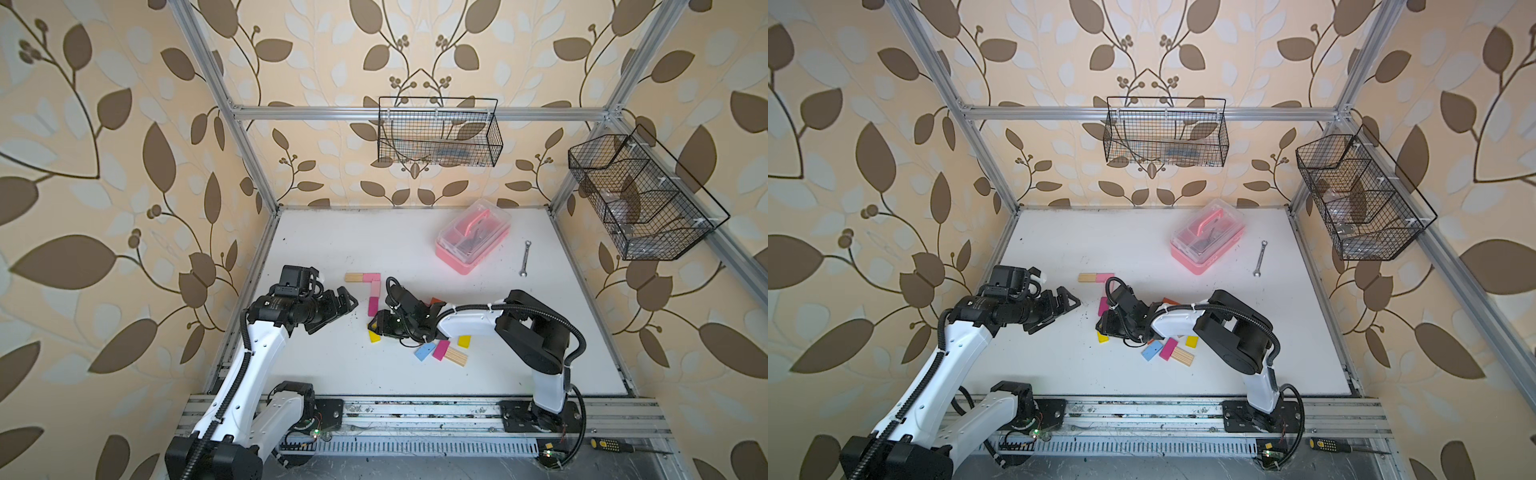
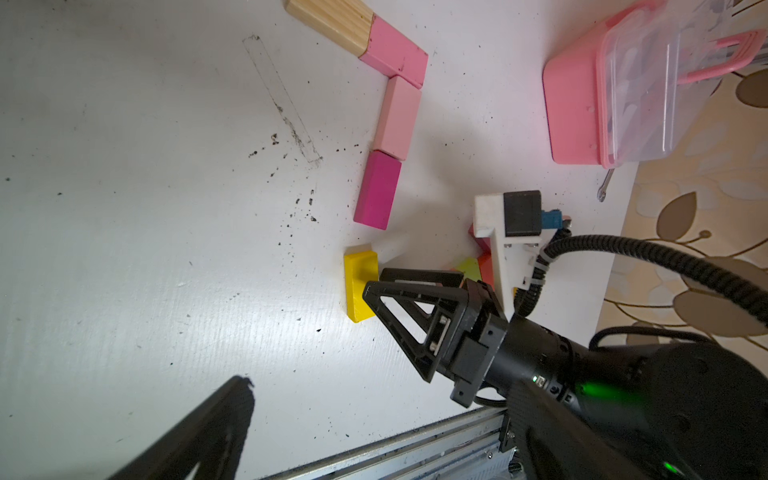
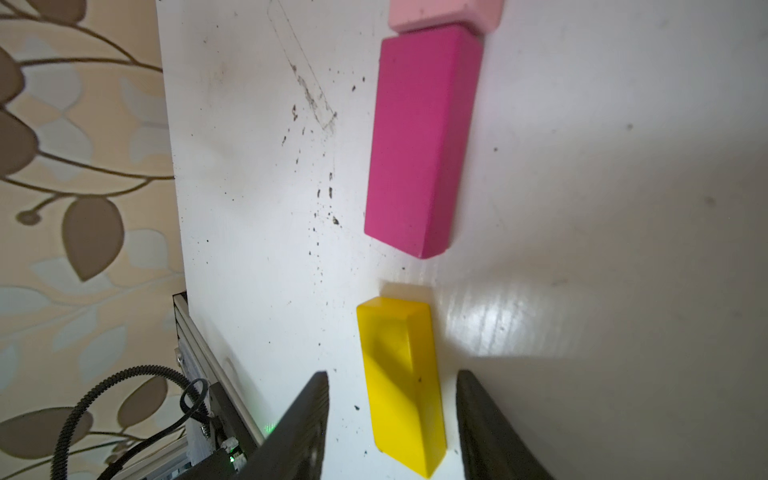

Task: Assemble the number 7 with building blocks
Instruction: Assemble the building block at the center of the board.

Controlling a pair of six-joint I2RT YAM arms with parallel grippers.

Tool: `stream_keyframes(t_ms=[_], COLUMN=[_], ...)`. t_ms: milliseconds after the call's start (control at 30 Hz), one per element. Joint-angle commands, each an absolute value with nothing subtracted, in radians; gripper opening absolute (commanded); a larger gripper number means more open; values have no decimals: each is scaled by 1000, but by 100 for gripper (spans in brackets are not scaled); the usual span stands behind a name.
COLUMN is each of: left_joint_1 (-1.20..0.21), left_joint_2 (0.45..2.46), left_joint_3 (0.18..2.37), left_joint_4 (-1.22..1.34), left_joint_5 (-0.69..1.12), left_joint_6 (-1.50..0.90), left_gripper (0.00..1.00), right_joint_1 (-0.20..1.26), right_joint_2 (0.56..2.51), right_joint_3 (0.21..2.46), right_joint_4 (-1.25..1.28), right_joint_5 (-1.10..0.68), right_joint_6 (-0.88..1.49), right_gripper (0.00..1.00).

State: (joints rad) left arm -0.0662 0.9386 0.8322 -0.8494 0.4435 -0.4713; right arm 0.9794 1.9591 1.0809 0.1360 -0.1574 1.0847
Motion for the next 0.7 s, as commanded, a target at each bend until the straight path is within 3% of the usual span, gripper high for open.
stream_keyframes(t_ms=[0, 233, 500, 667], left_joint_1=[-69, -118, -424, -541], left_joint_2=[942, 967, 1017, 1060], left_joint_3=[827, 830, 804, 791], left_joint_4=[-850, -857, -856, -840], left_joint_5=[486, 449, 177, 66], left_joint_6=[-459, -478, -656, -752], left_gripper=[99, 98, 97, 96], right_joint_1=[976, 922, 780, 640], right_joint_2=[1922, 1701, 1367, 1160], right_joint_3=[1036, 895, 736, 648], right_joint_4=[186, 275, 190, 106], right_joint_5=[-157, -169, -190, -249], right_joint_6=[1110, 1037, 861, 719], right_gripper=[52, 55, 57, 63])
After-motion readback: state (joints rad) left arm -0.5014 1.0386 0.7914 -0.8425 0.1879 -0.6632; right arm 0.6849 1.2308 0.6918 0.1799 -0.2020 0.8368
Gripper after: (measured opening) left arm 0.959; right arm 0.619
